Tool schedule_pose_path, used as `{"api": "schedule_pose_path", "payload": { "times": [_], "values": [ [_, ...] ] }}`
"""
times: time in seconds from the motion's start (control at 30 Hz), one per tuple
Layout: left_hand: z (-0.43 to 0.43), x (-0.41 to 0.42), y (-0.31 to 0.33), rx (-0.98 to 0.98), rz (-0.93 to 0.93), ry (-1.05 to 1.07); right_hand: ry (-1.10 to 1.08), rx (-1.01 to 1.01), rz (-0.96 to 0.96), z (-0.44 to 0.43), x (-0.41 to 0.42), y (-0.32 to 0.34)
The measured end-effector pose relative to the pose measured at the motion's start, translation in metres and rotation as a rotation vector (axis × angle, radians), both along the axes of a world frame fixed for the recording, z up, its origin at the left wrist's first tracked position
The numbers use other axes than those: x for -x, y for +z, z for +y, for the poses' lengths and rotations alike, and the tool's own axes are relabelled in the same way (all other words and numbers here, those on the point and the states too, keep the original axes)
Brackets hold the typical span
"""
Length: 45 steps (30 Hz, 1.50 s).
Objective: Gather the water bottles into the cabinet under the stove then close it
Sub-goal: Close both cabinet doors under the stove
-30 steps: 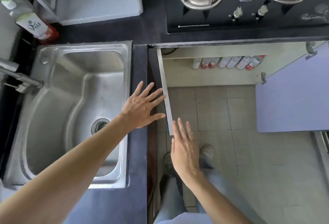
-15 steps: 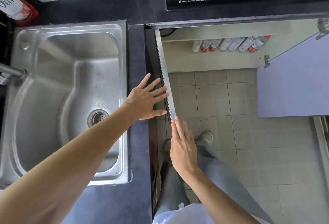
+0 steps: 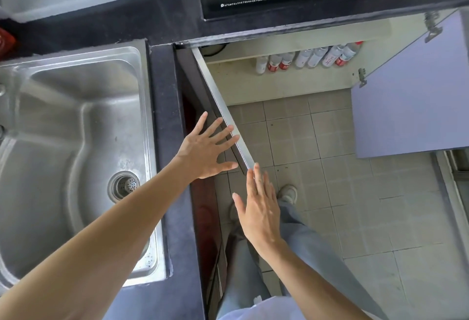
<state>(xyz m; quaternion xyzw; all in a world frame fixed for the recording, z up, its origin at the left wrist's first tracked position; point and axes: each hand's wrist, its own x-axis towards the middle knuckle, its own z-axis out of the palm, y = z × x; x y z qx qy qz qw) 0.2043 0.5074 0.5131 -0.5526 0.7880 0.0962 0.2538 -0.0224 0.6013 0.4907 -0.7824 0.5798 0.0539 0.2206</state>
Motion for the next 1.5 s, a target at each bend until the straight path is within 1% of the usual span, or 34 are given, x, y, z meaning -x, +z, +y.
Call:
{"api": "schedule_pose_path", "payload": {
  "times": [0.2,0.5,0.67,0.8,0.9,1.0,1.3,1.5],
  "values": [
    [-0.028,0.027,-0.007,0.009,0.040,-0.007,-0.100,0.074,0.029,-0.035,0.015,-0.005],
    [-0.075,0.060,-0.014,-0.012,0.092,0.032,-0.207,0.125,0.030,-0.101,0.047,-0.012],
    [-0.104,0.080,-0.021,0.000,0.110,0.073,-0.223,0.124,-0.019,-0.143,0.065,-0.018],
    [-0.123,0.096,-0.031,0.036,0.188,0.176,-0.209,0.127,-0.056,-0.180,0.081,-0.023],
    [-0.135,0.109,-0.038,0.065,0.224,0.264,-0.200,0.141,-0.118,-0.207,0.093,-0.028],
    [-0.147,0.123,-0.045,0.082,0.253,0.343,-0.165,0.149,-0.126,-0.233,0.104,-0.034],
    [-0.195,0.151,-0.055,0.147,0.300,0.512,-0.058,0.144,-0.179,-0.314,0.122,-0.042],
    [-0.224,0.162,-0.056,0.161,0.296,0.608,0.007,0.144,-0.191,-0.358,0.127,-0.042]
  ]
}}
